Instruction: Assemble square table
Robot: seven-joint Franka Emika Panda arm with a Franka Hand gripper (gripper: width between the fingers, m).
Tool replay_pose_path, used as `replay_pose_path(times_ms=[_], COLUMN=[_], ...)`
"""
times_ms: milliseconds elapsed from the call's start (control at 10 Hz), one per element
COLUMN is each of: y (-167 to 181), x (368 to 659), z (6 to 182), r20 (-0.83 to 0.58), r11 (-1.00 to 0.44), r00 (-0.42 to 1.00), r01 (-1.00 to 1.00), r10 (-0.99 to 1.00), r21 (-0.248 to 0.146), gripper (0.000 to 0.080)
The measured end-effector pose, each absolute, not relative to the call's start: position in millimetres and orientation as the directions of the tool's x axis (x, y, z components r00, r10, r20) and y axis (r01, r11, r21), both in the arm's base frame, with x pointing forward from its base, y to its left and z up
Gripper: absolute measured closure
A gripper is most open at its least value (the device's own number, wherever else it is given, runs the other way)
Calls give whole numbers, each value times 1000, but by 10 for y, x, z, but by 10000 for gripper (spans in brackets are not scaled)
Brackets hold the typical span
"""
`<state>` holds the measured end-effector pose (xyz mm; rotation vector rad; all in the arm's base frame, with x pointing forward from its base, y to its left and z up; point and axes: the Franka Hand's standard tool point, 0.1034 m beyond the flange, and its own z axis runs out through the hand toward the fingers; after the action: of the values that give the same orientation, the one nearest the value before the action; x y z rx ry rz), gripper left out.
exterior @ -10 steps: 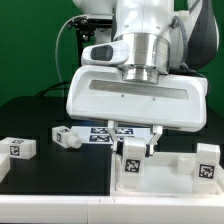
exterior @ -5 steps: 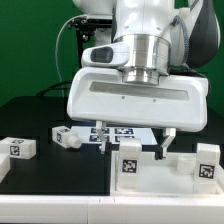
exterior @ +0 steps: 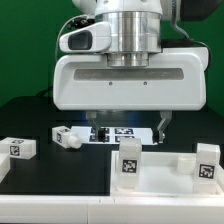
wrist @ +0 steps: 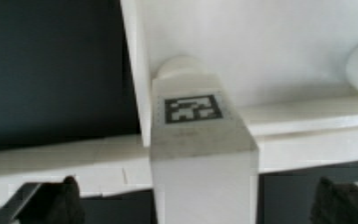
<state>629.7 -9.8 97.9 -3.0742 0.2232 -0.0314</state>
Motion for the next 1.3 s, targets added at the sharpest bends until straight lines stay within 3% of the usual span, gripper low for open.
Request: replay_pose_path(times_ms=[200,800,1000,1100,1200,1300], y=[-70,-96,-105,-101,-100,-101], x=[6274,6350,6352,6352,6353,6353], z=[939,703,704,703,703,703], r20=[-102,64,64,59,56,53], r11=[-986,-984,-976,-951,-926,-903], r00=[984,982,974,950,925,902], r01=[-154,-177,-213,-305,-373,-426], r10=[-146,-179,-216,-308,-375,-428], r21=[-70,-38,-40,-48,-52,-55], gripper=[150,150,374,374,518,518])
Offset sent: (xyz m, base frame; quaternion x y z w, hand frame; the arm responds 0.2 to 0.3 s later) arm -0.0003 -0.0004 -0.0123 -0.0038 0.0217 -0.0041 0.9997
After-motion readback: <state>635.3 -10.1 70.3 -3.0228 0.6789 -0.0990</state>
